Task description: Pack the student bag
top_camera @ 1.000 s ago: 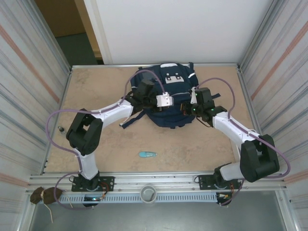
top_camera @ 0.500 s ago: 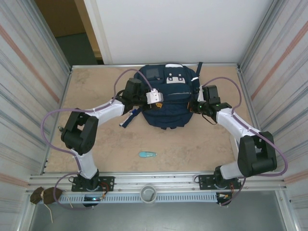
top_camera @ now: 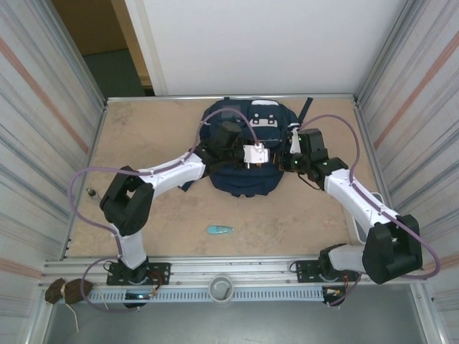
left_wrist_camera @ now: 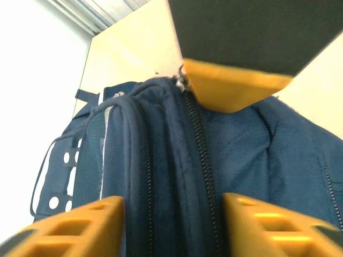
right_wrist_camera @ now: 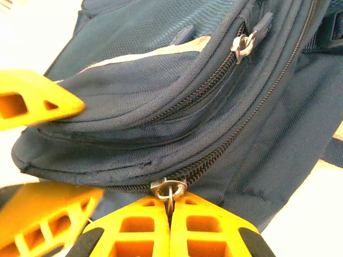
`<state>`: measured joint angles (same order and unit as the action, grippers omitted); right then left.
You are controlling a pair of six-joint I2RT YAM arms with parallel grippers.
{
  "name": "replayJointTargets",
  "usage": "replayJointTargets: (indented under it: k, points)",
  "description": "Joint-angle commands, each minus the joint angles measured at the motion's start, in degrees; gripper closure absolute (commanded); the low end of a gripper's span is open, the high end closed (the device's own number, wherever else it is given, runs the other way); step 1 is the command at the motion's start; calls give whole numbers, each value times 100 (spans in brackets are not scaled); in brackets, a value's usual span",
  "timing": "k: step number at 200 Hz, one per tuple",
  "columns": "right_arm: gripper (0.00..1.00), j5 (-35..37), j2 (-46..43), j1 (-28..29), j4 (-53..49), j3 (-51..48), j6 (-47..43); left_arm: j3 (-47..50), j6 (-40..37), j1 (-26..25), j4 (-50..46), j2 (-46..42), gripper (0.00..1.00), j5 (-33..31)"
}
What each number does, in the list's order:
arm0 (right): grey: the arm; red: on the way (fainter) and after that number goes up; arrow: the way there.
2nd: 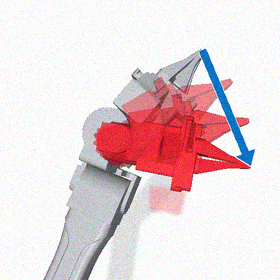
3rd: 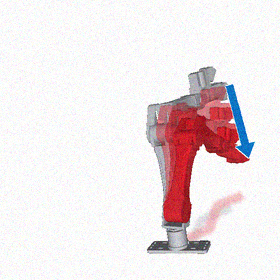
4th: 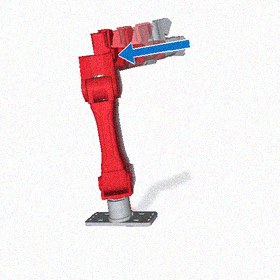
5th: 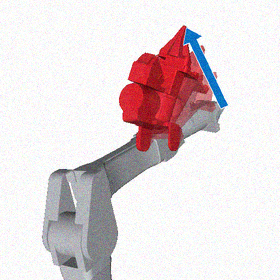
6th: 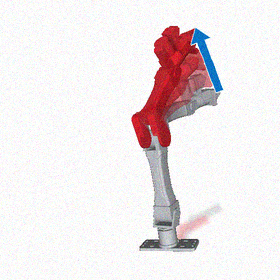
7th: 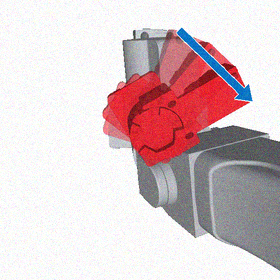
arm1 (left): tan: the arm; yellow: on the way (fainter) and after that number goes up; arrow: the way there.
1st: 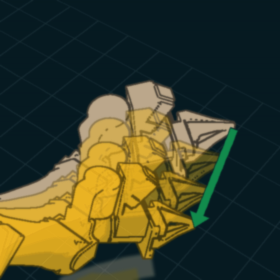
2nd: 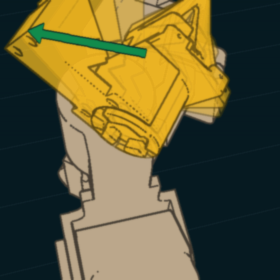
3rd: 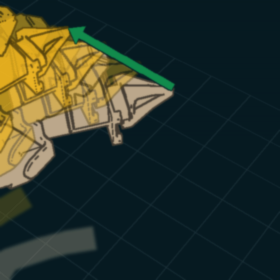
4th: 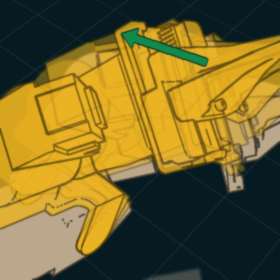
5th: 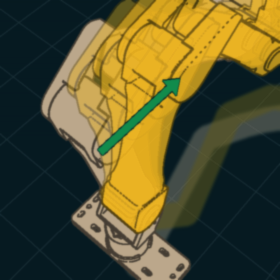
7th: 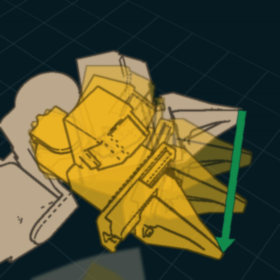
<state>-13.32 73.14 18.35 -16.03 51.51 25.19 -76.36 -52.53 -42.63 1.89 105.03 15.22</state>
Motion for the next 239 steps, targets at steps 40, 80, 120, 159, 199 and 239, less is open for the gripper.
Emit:
replayJointTargets:
  k: [40, 80, 120, 159, 199, 239]
  points:
    - [100, 375, 432, -1180, -532, 79, -365, 289, 556, 739, 937, -444, 100, 2446]
    - [100, 745, 1342, -1677, -447, 572, -243, 502, 746, 940, 1063, -640, 100, 3415]
    - [100, 687, 1609, -1857, -632, 992, -373, 565, 557, 1018, 928, -598, 100, 3265]
    - [100, -308, 920, -1869, -508, 522, -745, 503, 329, 1100, 911, -421, 100, 2889]
    - [100, -801, 558, -1870, -918, 513, -1229, 419, 98, 1164, 807, -214, 100, 2753]
    - [100, 625, 654, -1859, -1656, 1034, -1027, 424, 214, 1284, 844, -203, 100, 3395]
